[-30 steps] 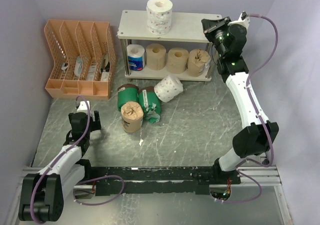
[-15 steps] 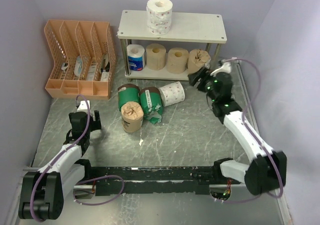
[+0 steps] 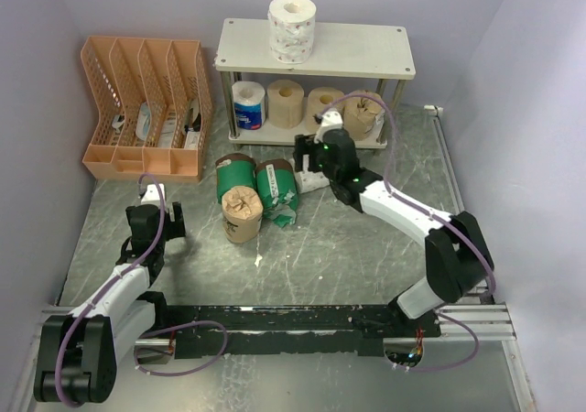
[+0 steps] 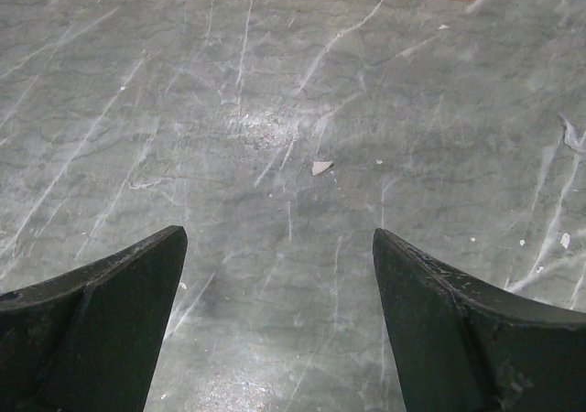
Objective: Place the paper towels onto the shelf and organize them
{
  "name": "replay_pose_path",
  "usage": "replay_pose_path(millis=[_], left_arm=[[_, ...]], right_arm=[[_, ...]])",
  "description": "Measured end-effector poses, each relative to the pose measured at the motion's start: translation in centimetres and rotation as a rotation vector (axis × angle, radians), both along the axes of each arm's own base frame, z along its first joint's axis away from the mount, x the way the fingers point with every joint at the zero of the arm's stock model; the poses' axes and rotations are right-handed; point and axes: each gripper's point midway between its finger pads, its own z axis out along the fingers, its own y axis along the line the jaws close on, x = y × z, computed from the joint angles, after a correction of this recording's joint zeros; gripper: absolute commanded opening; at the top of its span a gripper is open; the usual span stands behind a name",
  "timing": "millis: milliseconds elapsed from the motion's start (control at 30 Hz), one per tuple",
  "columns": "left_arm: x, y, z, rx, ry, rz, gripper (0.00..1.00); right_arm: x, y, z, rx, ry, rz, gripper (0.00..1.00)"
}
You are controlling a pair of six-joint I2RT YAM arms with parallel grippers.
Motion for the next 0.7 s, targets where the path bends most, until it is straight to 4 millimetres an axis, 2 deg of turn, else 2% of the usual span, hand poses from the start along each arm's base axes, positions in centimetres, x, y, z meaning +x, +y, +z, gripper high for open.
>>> replay_pose_path(millis=[100,200,433,533,700], left_arm=[[0.0,0.0,0.1,0.000,-0.005,0.000,0.94],[0.1,0.0,0.2,0.000,-0.009,0.000,0.94],[0.1,0.0,0.3,0.000,-0.013,-0.001,0.94],[0.1,0.0,0.4,-0.001,-0.017,-0.002,0.94],[0.1,-0.1,0.5,-0.001,-0.020,-0.002,0.94]], right_arm=[[1.0,2.8,1.4,-0.066,-0.058,0.030,0.79],[1.4,3.8,0.6,-0.129,-0.057,0.034,0.76],[1.5,2.5,-5.0,-0.339,0.045,-0.009,0.72],[1.4,2.0,-5.7,-0.379,0.059,-0.012,0.72],[1.5,2.0,-5.4,-0.395,0.057,-0.018,0.72]])
